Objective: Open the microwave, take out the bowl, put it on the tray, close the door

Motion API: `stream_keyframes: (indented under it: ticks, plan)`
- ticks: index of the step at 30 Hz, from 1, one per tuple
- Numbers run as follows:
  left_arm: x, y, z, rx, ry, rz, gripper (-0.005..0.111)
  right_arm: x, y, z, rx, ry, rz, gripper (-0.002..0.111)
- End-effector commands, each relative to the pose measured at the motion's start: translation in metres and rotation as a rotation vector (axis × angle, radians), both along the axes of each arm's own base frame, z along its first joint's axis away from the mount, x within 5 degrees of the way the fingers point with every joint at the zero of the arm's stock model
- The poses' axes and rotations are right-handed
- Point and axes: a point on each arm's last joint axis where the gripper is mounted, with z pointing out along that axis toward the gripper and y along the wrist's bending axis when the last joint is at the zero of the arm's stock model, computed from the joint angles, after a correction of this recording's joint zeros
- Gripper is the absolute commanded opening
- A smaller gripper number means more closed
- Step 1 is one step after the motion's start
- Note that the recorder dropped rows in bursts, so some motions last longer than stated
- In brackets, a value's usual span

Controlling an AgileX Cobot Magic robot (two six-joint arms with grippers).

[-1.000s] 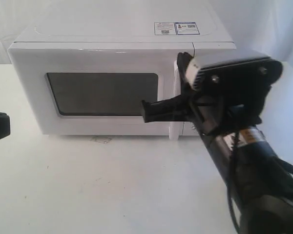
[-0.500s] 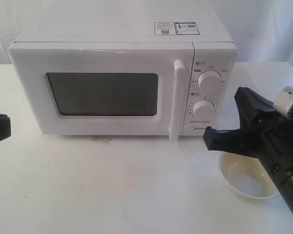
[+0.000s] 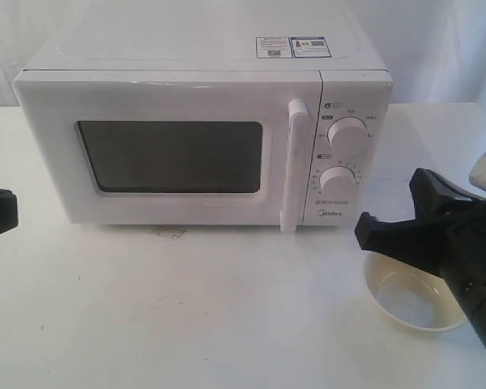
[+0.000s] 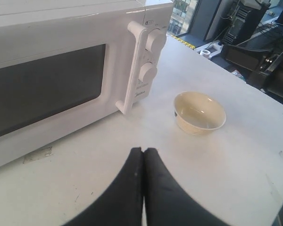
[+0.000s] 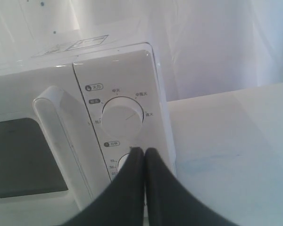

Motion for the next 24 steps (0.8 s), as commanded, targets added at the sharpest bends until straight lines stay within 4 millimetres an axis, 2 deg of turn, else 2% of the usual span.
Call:
stream_keyframes:
  ticks: [1,5,11,17,22,24]
  plan:
    - [-0.002,0.0,-0.001,-0.013,0.004,-0.01,0.0,-0.001,-0.001,0.0,-0.008,-0.004,-0.001,0.0]
    - [-0.009,0.004,0.002,-0.024,-0.031,0.011,0.0,-0.001,-0.001,0.0,-0.008,-0.004,-0.001,0.0]
    - [-0.04,0.023,0.008,0.043,-0.232,0.149,0.0,-0.001,-0.001,0.0,-0.008,-0.005,-0.002,0.0]
    - [-0.077,0.025,0.001,0.1,-0.335,0.161,0.0,-0.001,-0.001,0.0,-0.008,-0.005,-0.002,0.0]
    - [-0.096,0.027,0.0,0.086,-0.419,0.165,0.0,-0.001,-0.001,0.0,-0.008,-0.005,-0.002,0.0]
    - [-0.096,0.027,0.0,0.077,-0.413,0.17,0.0,-0.001,-0.001,0.0,-0.008,-0.005,-0.002,0.0]
